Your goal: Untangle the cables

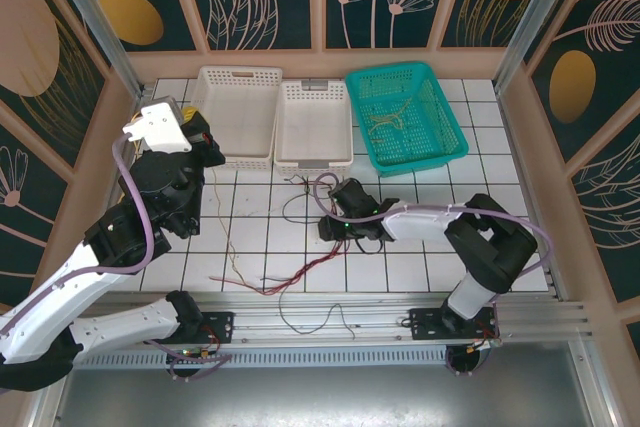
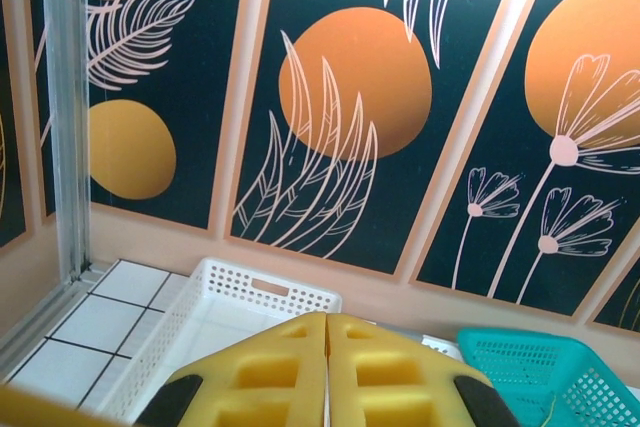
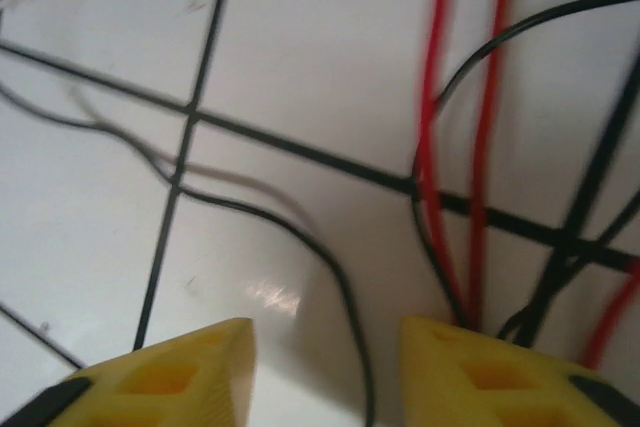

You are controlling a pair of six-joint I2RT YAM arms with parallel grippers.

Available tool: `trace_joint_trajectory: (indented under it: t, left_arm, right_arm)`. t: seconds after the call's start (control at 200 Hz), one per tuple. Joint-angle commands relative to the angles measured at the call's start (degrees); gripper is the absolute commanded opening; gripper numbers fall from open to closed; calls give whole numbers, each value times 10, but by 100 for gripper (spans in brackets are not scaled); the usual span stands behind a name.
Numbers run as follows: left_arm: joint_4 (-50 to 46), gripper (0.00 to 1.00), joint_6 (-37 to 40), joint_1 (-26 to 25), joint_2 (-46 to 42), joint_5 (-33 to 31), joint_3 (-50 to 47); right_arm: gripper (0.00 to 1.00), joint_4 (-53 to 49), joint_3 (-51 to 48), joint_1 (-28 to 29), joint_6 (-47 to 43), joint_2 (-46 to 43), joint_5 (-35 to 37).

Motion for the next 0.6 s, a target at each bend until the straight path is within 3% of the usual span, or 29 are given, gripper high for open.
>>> trace_joint_trajectory:
  t: [0.0,0.165,0.345,0.47,0.596]
  left_arm:
    - [33,0,39,0,-11,-19,18]
    - [49,0,101,1,-30,-48,46]
    - [55,0,157,1,-37,-73,85]
    - [89,0,216,1,-50,-89,106]
    - [117,0,265,0,-50,-95,129]
  right_arm:
    - [34,-46,-28,-58,13,23,79]
    - [28,-18,-86,-143,26,-17,73]
    - [23,-29,-106,-158,35,-46,80]
    - [16,-23,-133,-213,47,-63,53]
    - [16,-18,-151,-236,52,-97,50]
